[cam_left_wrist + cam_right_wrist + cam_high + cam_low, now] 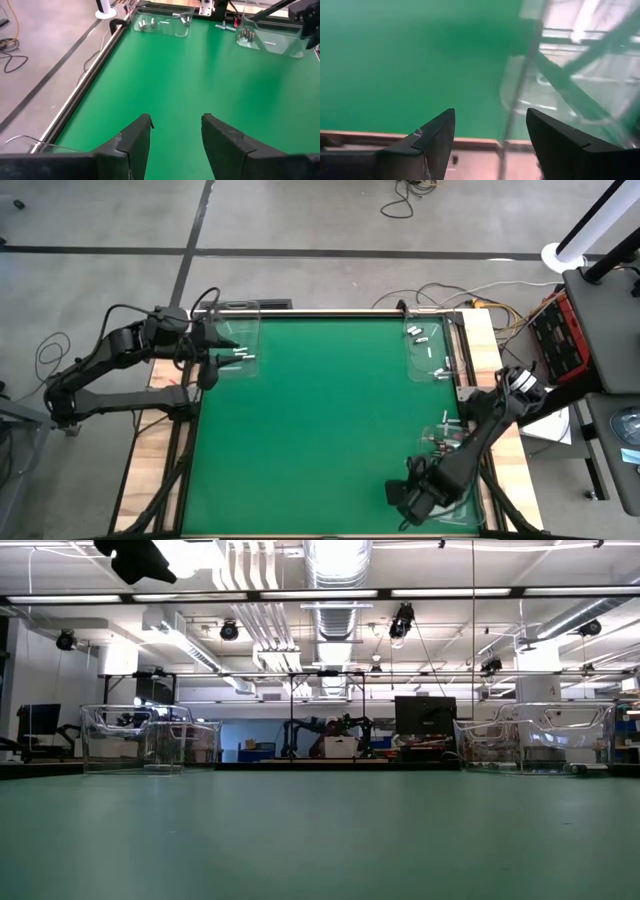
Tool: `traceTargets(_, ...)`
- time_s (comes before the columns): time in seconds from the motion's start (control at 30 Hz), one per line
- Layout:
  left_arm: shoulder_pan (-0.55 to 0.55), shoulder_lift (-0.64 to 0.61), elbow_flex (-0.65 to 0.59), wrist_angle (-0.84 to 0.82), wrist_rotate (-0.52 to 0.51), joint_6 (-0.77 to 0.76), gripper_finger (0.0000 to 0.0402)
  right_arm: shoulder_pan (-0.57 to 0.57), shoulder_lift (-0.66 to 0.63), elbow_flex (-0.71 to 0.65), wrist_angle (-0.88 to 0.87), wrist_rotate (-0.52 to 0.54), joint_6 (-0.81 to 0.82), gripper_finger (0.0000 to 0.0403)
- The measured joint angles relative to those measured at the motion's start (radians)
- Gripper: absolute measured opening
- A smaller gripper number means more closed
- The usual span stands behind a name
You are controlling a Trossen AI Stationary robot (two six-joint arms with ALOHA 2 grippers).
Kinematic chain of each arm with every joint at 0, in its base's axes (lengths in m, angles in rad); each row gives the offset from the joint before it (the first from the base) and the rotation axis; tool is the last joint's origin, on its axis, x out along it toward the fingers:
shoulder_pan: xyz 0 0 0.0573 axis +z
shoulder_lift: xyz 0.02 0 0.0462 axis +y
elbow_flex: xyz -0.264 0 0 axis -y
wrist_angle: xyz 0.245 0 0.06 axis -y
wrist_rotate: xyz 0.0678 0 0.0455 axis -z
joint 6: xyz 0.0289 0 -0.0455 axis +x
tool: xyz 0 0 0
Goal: Sort batteries
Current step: Adjust the bottom right transparent bin
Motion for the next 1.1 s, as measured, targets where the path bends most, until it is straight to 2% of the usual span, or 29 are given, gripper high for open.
traceTargets(0.13, 0.000, -0.006, 0.000, 0.000, 0.000, 0.000, 0.0155, 0.025, 0.019, 0.023, 0.006, -0.037, 0.008, 0.0237)
traceTargets(0.53, 0.000, 0.013, 0.000, 0.001, -0.003, -0.012, 0.0155, 0.044, 0.044, 0.087, 0.110, -0.052, 0.008, 0.0236)
traceTargets(0.8, 0.000, 0.038, 0.000, 0.007, -0.006, -0.012, 0.0155, 0.056, 0.083, 0.157, 0.113, -0.066, 0.009, 0.0233)
traceTargets(1.1, 0.000, 0.064, 0.000, 0.068, -0.007, -0.027, 0.0155, 0.080, 0.142, 0.239, 0.099, -0.136, 0.010, 0.0244)
